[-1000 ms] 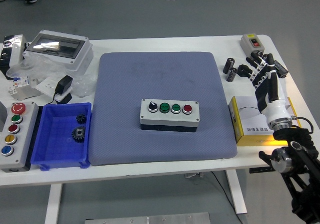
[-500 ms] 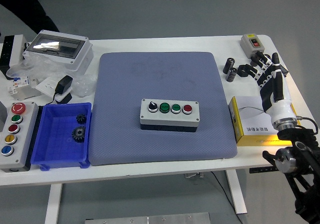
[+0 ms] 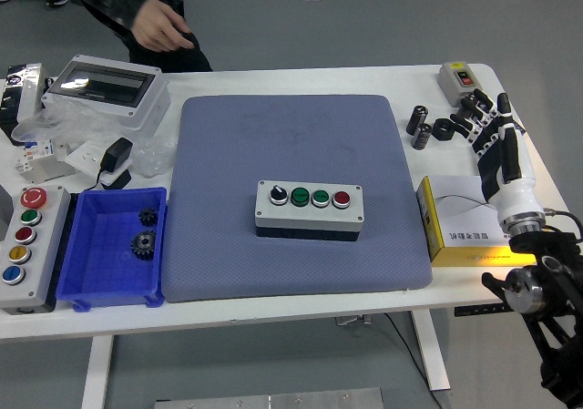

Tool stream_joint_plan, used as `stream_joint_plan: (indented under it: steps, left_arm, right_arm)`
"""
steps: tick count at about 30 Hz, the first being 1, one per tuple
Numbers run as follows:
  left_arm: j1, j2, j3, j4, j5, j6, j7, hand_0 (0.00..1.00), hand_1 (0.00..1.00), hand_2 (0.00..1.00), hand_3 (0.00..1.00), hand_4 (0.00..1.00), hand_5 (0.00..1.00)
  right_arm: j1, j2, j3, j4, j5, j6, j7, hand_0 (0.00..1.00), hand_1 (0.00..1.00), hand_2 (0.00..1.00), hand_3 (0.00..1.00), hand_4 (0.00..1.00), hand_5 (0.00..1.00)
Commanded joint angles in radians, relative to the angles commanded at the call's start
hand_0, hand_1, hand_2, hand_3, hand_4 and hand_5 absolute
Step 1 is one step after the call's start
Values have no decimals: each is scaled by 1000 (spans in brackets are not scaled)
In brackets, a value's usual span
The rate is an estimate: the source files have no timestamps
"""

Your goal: Pick up the button,place it on the desk,press the button,press the button

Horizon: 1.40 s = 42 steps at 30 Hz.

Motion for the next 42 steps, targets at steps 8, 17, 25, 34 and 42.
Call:
stream_joint_plan:
  steps: [8, 17, 25, 34, 42]
  left_arm:
    - [2, -1, -6, -3, 5, 5, 4, 693, 641, 598, 647, 664, 299]
    - [-2, -7, 2, 0, 0, 3, -2, 692, 641, 597, 645, 663, 299]
    - [-15, -8, -6, 2, 35, -9, -2, 692, 641, 597, 644, 661, 297]
    - [-12, -3, -13, -4, 40, -5, 11, 692, 641, 597, 645, 662, 295]
    - [-13, 5, -8, -5, 27, -1, 13, 692, 640, 596, 645, 662, 295]
  right_arm:
    - [4, 5, -5, -9, 1, 0, -1, 819, 757, 839, 877, 906, 931]
    - [-2, 8, -7, -19, 3, -1, -3, 818, 757, 839, 883, 898, 913]
    - [63, 30, -34, -66, -9, -56, -9, 819, 759, 839, 884, 895, 907]
    - [196, 36, -124, 26, -328, -169, -285, 818, 758, 839, 884, 895, 906]
    - [331, 3, -241, 32, -631, 22, -582, 813, 761, 838, 883, 886, 886]
